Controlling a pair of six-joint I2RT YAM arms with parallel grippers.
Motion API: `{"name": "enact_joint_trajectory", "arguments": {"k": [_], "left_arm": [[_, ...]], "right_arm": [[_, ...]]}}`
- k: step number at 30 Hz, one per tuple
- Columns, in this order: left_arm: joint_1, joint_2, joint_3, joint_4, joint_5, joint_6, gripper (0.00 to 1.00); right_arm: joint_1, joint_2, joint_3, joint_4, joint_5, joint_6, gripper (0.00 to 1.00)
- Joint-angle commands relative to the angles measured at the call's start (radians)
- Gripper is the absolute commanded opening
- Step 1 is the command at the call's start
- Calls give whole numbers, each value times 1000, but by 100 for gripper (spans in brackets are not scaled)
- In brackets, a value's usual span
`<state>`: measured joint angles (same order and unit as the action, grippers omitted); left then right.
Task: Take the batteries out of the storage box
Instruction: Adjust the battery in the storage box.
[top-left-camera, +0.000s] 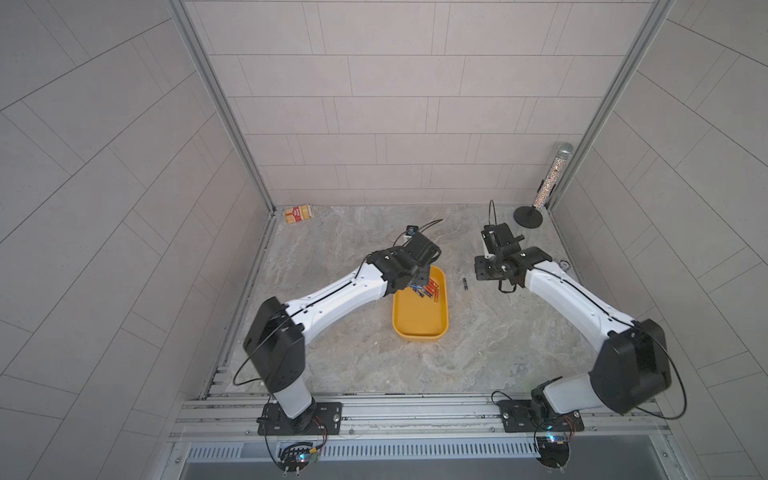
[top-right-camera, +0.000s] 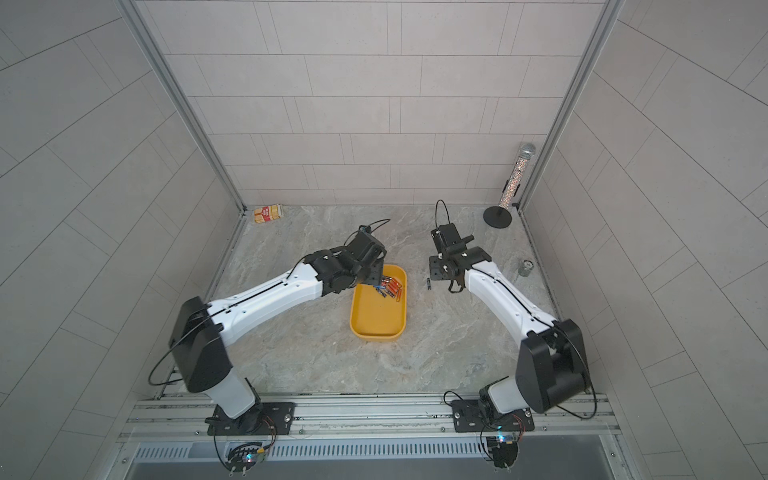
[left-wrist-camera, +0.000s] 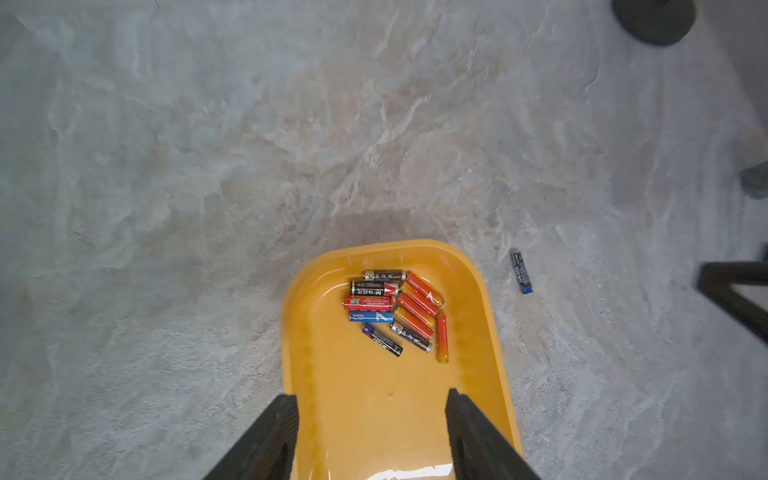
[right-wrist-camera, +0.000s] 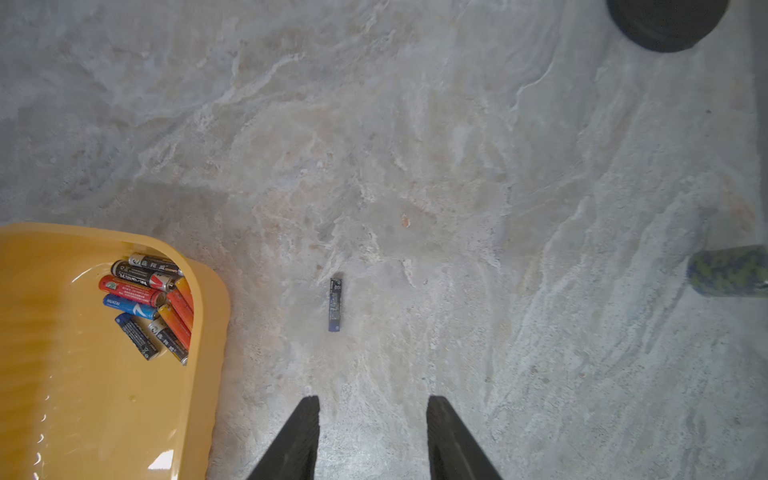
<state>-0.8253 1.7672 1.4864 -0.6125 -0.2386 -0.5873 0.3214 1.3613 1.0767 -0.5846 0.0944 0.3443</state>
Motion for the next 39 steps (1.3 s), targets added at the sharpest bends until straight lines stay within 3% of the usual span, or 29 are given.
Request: {"name": "enact_joint_trajectory", "arguments": {"k": [1, 7, 12, 18, 26, 39], "left_arm": [[0, 98, 85, -54, 14, -69, 63], [11, 299, 203, -93, 40, -102, 59], [41, 373, 216, -95, 57, -127, 49], [57, 400, 206, -84, 62, -132, 41], [53, 429, 188, -56, 117, -171, 41], [22, 381, 115, -70, 70, -180, 38]], "right_arm": [[18, -113, -141, 153, 60, 0, 47], [102, -283, -325, 270, 108, 6, 47], [119, -308, -369, 278, 113, 17, 48], [122, -294, -373, 281, 113, 6, 48], [121, -286, -370, 290, 113, -6, 48], [121, -286, -373, 292, 122, -29, 48]]}}
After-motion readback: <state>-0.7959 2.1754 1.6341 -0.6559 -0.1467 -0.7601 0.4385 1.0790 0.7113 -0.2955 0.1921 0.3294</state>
